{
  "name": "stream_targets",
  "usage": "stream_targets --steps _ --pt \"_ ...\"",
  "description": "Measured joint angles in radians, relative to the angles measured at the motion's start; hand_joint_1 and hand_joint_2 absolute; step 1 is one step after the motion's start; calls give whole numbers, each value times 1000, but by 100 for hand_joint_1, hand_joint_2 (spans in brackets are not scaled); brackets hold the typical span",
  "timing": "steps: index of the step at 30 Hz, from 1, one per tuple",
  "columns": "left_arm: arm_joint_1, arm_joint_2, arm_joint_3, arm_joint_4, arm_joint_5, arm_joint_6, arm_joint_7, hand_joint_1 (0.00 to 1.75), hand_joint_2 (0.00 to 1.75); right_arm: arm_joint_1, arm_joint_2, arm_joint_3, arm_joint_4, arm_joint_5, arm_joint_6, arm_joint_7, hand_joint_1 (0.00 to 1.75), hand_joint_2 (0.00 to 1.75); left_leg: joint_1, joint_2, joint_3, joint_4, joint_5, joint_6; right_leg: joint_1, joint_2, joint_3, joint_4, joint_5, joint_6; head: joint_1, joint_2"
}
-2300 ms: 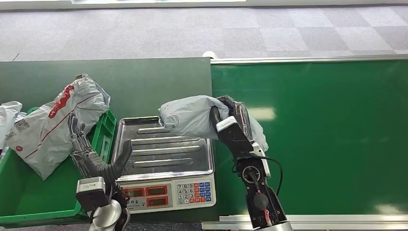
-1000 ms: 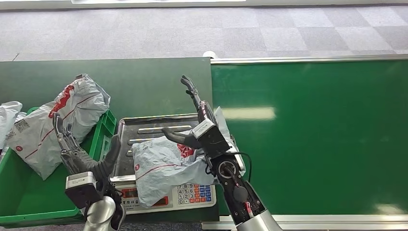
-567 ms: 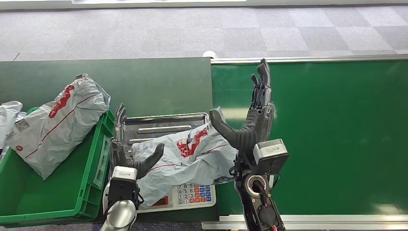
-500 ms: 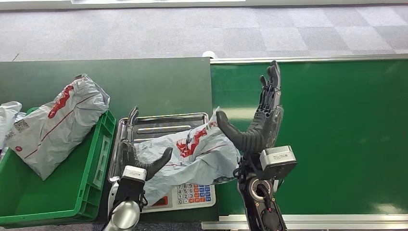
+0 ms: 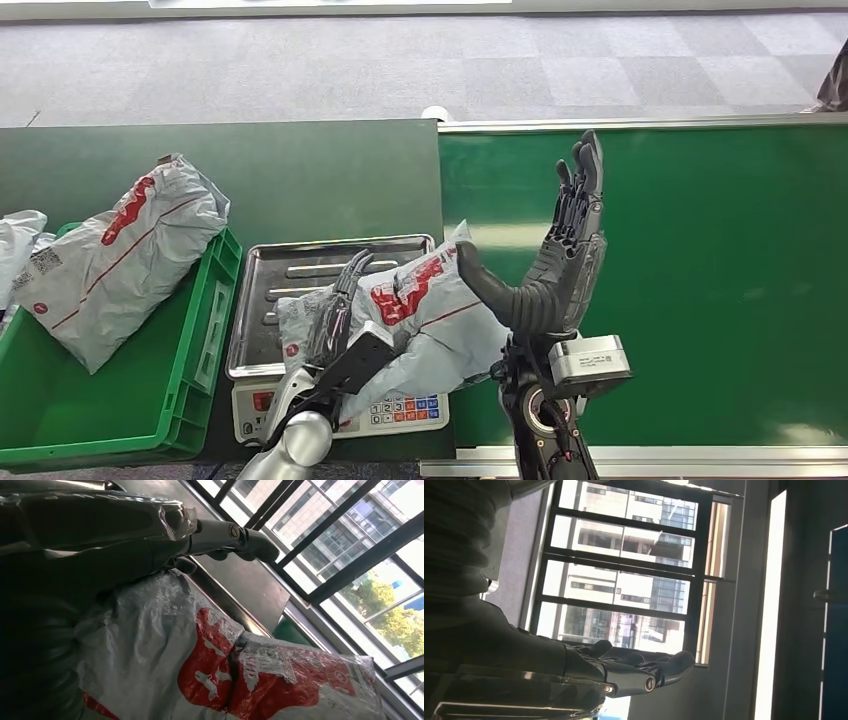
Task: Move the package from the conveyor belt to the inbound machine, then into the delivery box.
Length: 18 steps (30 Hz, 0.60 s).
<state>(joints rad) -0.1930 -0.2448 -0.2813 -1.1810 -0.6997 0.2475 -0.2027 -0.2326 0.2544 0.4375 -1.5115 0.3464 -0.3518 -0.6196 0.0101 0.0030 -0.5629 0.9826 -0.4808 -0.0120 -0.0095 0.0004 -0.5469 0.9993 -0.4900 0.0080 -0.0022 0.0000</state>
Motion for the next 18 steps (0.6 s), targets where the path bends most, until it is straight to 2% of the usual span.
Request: stream_targets --steps 6,7,10,11,18 --pt "-41 -2 2 68 -30 -35 39 0 175 0 7 -4 -6 6 17 20 0 175 0 -1 4 0 0 0 0 -1 5 0 0 0 0 0" --pt "-47 -2 3 76 -35 -42 45 8 175 0 8 -5 -7 8 19 23 0 175 0 -1 5 0 0 0 0 -1 6 0 0 0 0 0" --pt "-59 -4 5 95 -43 -54 53 114 175 1 10 -8 -10 13 21 27 0 175 0 -2 8 0 0 0 0 -2 9 0 0 0 0 0" --pt "-61 -5 5 100 -44 -56 54 143 175 1 11 -9 -11 13 22 27 0 175 0 -2 9 0 0 0 0 -2 10 0 0 0 0 0" --pt "-70 -5 8 120 -45 -63 54 162 175 13 11 -17 -16 15 23 27 0 175 0 -2 13 0 0 0 0 -3 14 0 0 0 0 0"
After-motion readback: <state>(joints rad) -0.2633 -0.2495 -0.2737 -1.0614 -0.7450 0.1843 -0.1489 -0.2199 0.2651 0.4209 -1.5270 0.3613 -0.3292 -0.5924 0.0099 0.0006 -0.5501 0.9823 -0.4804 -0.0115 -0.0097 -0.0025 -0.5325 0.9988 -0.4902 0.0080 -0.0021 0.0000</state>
